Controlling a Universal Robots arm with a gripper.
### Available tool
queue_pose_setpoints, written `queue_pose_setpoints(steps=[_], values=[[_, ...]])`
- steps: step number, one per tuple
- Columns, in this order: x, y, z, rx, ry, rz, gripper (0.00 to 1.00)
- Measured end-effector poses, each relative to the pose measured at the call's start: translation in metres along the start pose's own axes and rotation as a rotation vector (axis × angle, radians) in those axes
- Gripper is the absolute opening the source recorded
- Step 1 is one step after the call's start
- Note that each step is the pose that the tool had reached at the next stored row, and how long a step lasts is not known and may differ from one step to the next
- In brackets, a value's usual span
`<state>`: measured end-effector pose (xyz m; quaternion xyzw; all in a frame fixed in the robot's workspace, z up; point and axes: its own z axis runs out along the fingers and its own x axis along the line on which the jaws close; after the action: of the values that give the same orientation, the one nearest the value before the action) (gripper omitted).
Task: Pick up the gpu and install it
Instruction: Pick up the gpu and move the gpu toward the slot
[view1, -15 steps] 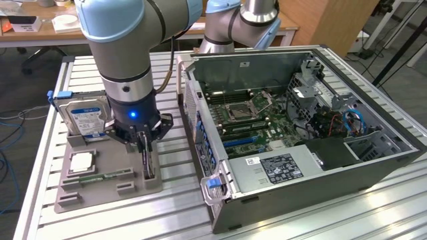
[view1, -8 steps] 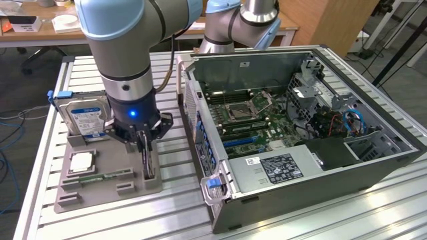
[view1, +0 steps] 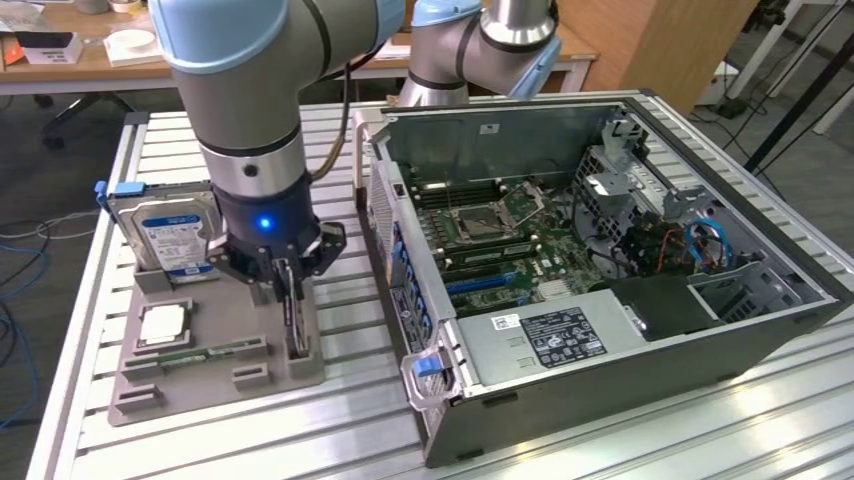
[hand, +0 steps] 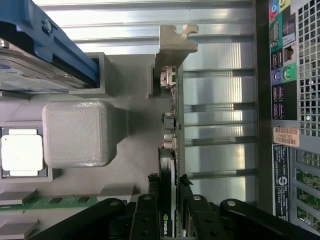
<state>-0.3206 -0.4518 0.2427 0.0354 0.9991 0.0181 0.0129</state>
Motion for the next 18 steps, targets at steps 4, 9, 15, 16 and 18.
queue_pose_setpoints(steps=[4, 9, 15, 16, 18], values=[[0.0, 0.0001, -0.003, 0.0001, 0.0, 0.0, 0.26], [0.0, 0.0003, -0.0072, 0.0, 0.0, 0.0, 0.26], [0.0, 0.0005, -0.0125, 0.0, 0.0, 0.0, 0.26], [0.0, 0.0005, -0.0132, 0.0001, 0.0001, 0.0, 0.26], [0.0, 0.0005, -0.0135, -0.0001, -0.0001, 0.0, 0.26]])
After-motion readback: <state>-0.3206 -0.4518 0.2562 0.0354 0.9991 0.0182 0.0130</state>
